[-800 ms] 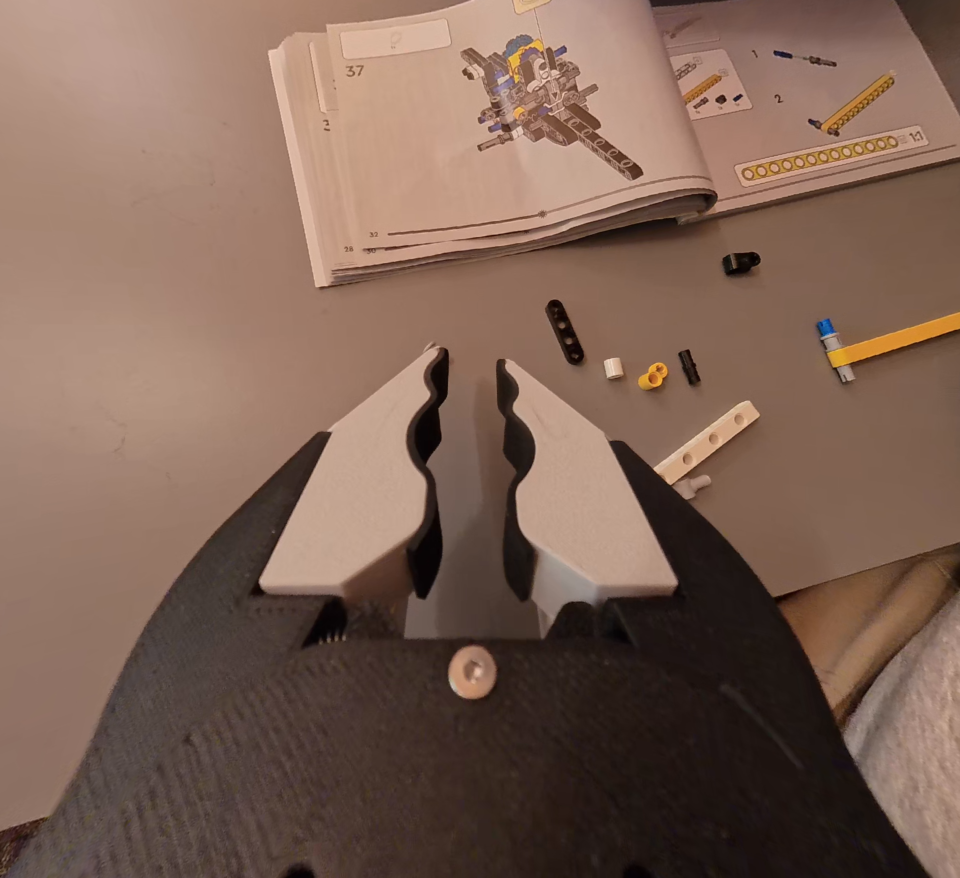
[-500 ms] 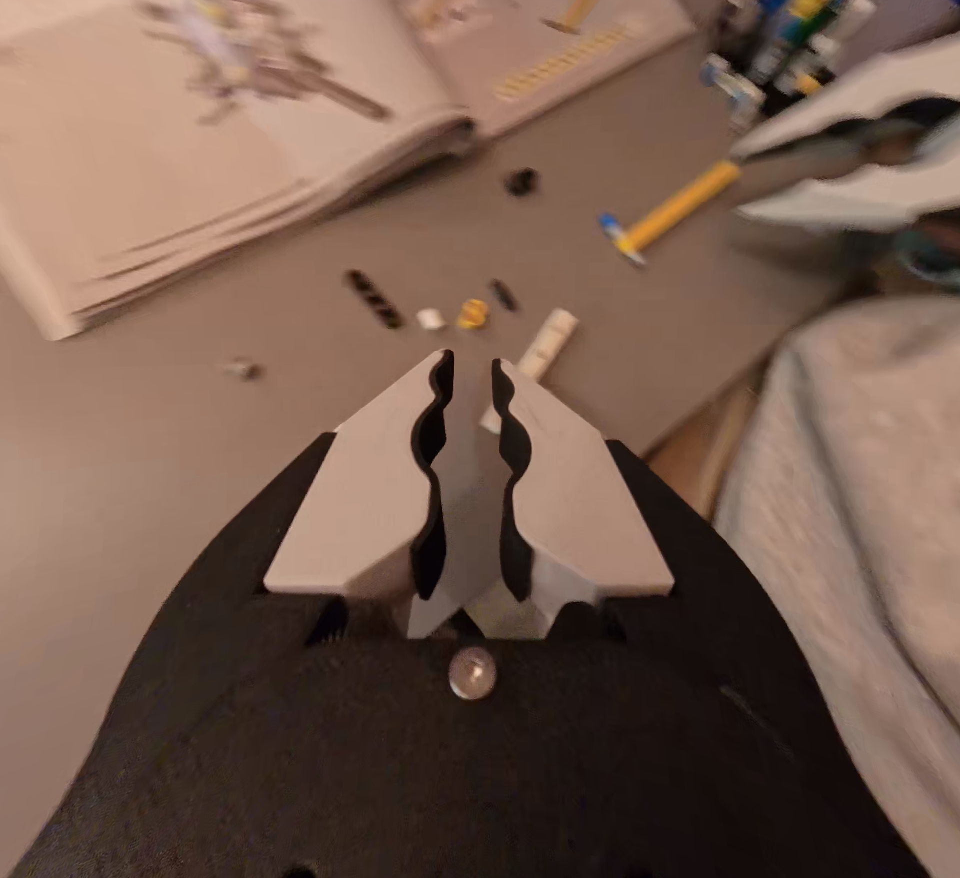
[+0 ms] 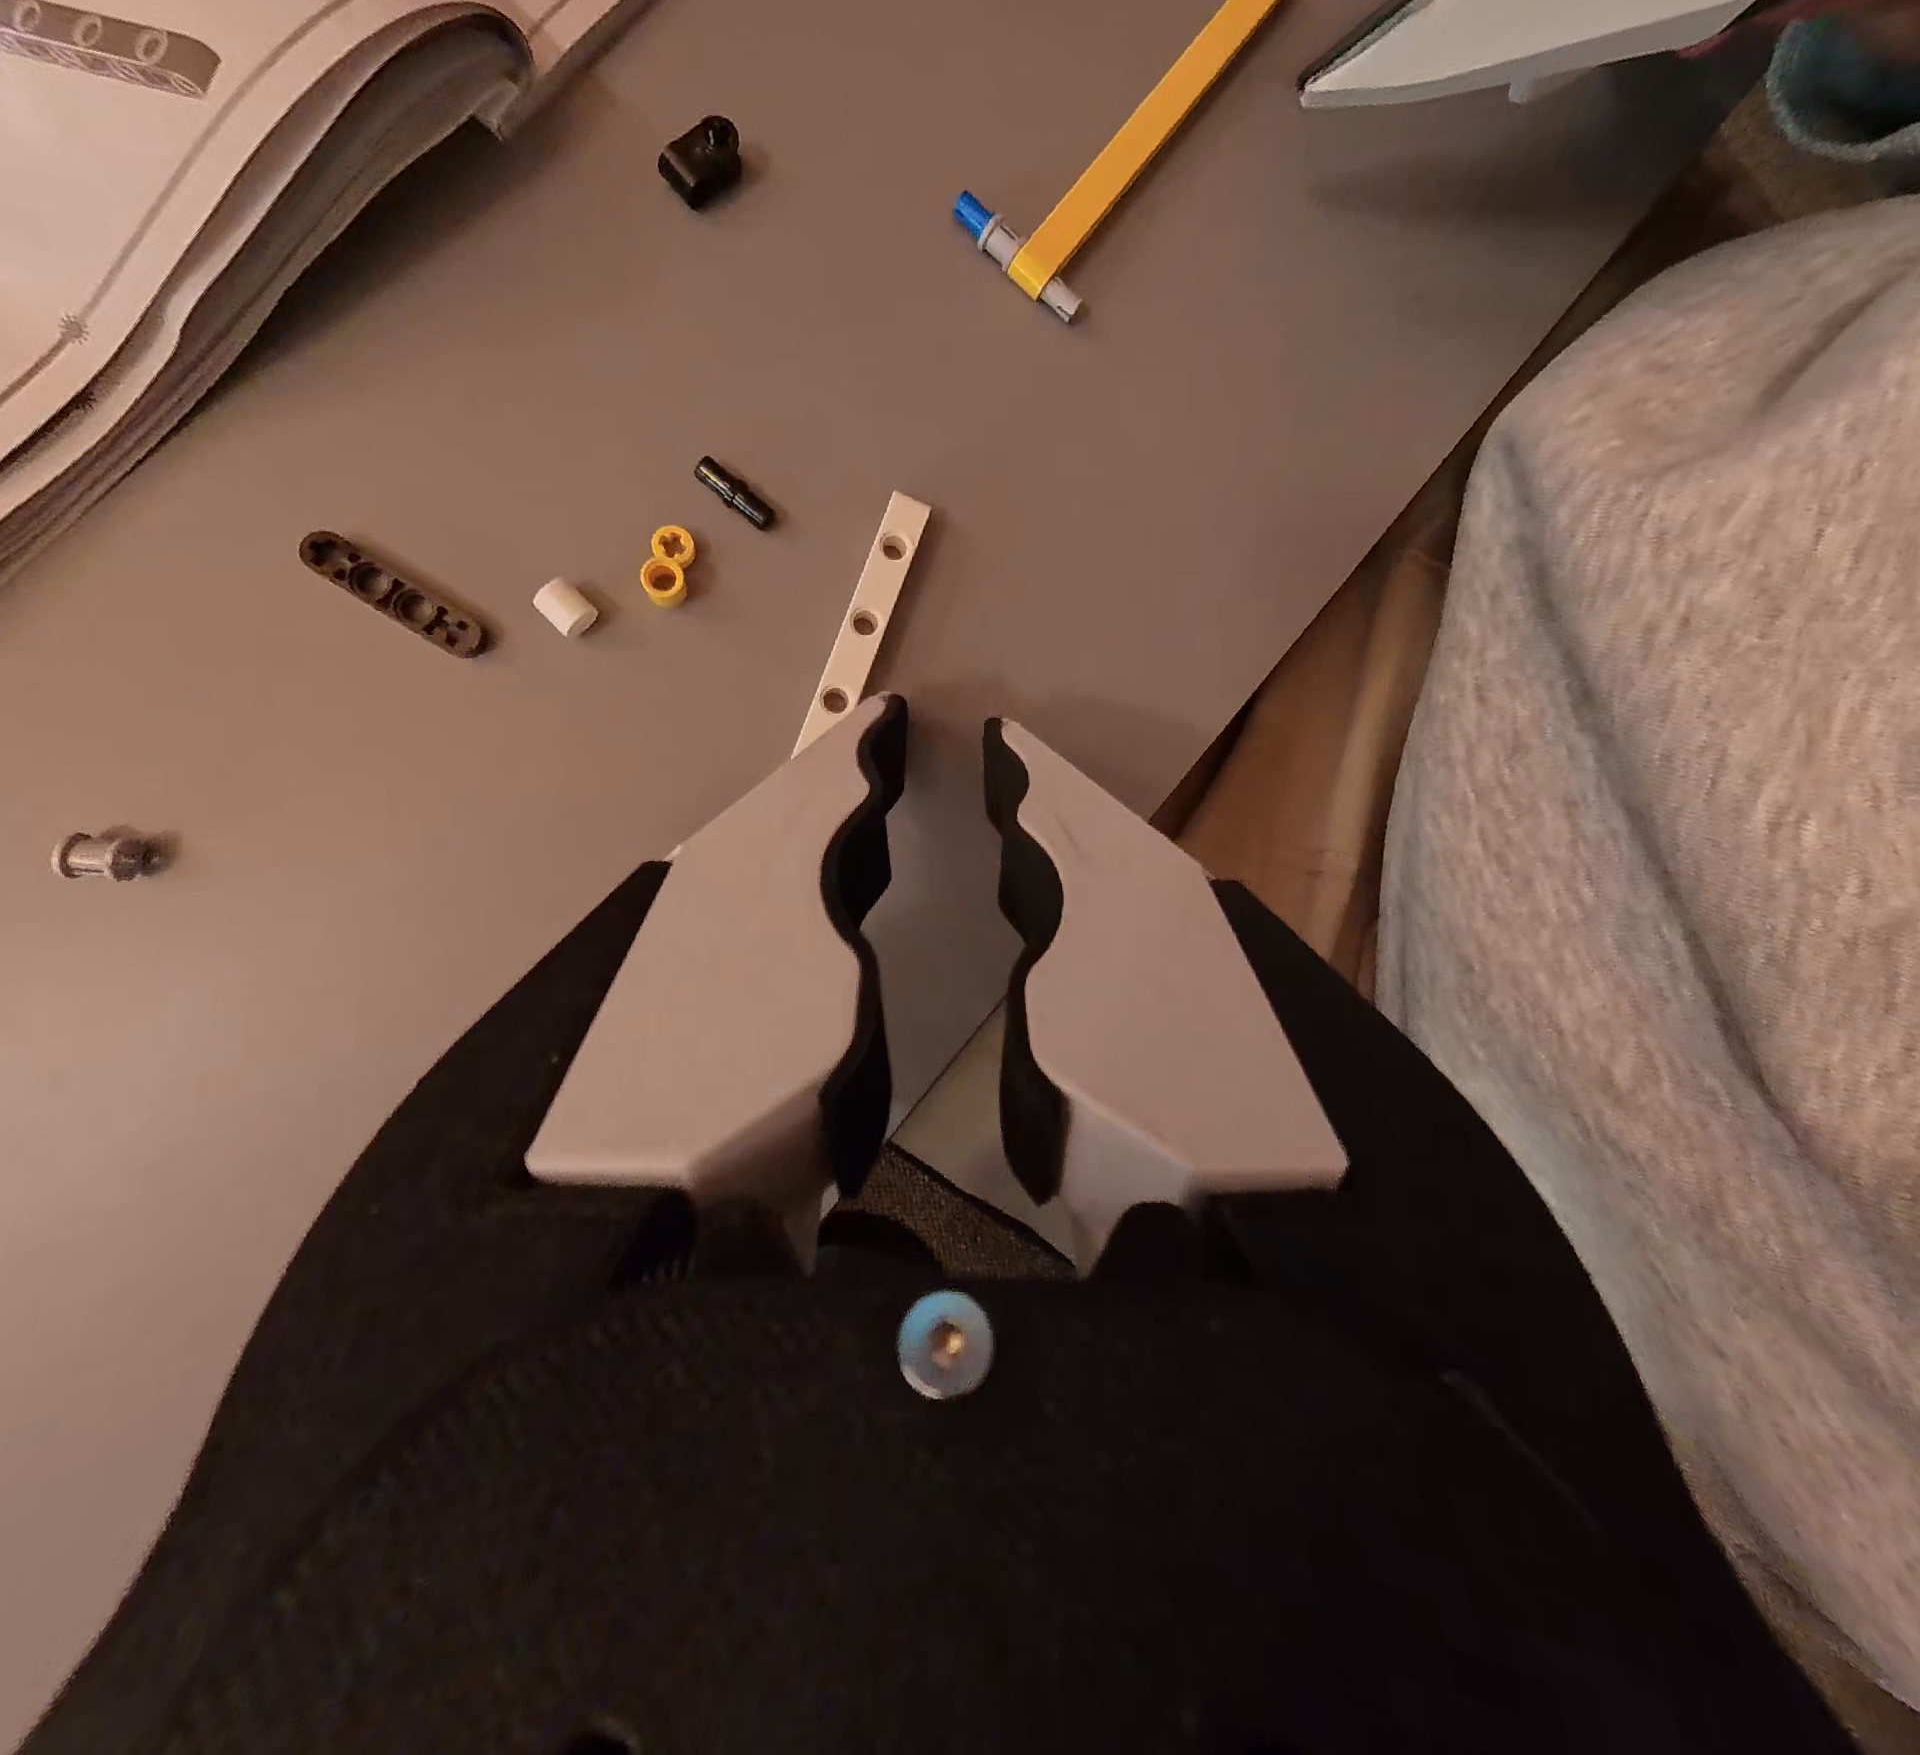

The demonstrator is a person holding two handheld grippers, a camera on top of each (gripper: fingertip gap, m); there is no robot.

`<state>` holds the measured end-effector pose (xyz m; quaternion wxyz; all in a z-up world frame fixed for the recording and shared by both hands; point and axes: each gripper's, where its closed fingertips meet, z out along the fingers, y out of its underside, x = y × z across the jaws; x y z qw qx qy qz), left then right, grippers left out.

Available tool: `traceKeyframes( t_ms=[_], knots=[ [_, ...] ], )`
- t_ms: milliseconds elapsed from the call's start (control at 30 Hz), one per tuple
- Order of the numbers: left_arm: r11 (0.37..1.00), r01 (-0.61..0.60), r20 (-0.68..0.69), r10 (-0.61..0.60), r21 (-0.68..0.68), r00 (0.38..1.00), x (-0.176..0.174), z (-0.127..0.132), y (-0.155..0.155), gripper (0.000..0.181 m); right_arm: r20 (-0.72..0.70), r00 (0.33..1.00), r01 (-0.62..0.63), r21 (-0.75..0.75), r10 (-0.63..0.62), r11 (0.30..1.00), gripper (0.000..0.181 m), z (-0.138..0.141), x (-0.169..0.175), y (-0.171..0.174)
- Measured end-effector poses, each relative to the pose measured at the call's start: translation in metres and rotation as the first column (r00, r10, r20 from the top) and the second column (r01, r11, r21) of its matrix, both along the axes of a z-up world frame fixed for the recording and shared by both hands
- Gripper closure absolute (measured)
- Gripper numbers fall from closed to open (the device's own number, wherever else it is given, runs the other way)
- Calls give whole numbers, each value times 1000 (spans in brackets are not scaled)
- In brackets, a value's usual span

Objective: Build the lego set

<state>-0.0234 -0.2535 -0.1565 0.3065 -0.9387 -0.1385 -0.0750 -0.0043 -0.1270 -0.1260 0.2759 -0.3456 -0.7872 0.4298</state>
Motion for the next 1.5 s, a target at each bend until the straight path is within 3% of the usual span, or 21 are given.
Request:
traceKeyframes(
  t_ms=[1500],
  knots=[
    [1000,-12,-5,12,-26,1000,-3,-9,1,173,5,1000,1,0,-1,1000,161,0,1,0]
  ],
)
